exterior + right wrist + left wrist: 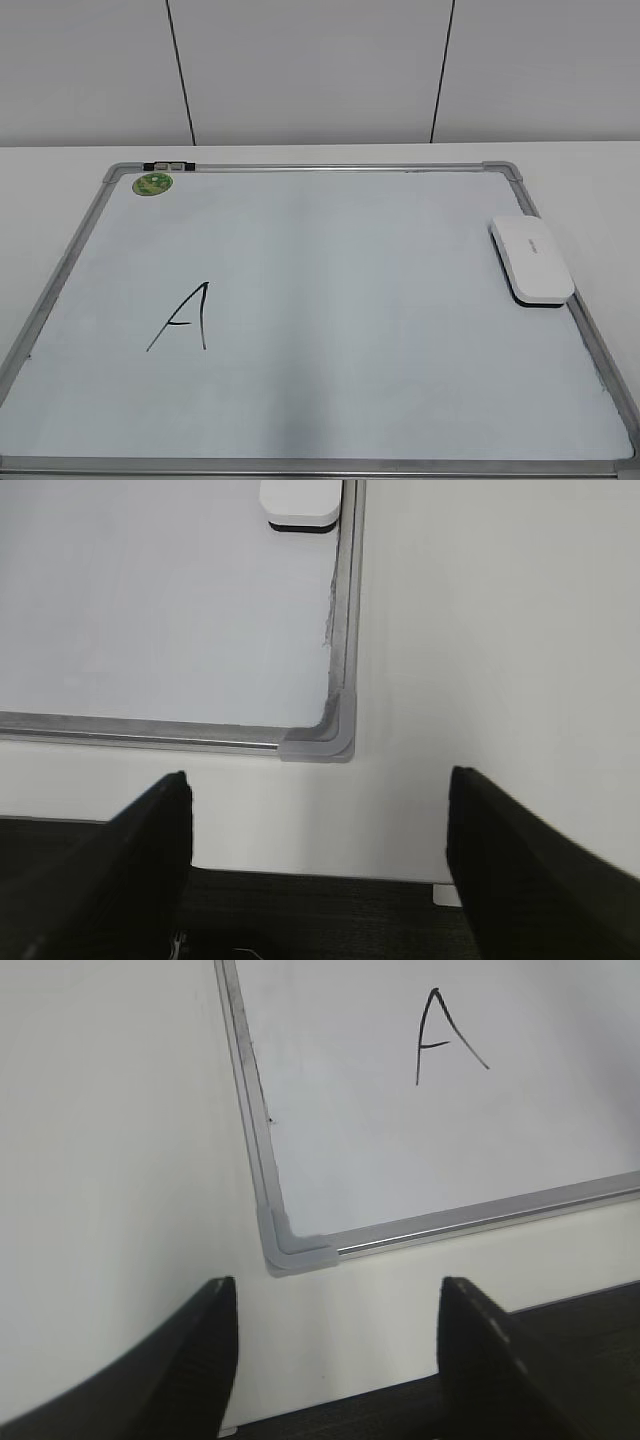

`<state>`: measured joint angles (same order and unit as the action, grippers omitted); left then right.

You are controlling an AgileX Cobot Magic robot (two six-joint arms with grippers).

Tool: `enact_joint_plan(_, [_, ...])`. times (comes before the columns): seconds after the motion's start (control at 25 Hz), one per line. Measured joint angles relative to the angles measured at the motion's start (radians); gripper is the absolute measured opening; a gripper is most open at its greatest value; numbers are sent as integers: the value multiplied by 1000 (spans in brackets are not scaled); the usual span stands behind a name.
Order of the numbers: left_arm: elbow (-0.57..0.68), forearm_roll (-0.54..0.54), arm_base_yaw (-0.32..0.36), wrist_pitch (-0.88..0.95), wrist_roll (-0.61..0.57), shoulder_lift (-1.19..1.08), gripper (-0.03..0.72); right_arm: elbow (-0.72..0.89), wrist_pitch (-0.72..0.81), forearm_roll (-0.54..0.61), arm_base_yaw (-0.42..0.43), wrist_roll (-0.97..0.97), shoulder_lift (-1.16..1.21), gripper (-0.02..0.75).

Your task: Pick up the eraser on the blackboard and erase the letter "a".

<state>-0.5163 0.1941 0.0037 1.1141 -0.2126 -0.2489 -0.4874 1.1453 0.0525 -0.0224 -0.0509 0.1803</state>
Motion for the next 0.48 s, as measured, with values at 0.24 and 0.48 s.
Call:
enact_joint_plan(0.24, [0, 0, 0, -3, 0, 0, 463, 0, -5, 0, 0, 0, 0, 589])
enact_joint_plan(0.48, [0, 0, 0, -3, 0, 0, 463, 0, -6, 0, 0, 0, 0, 588])
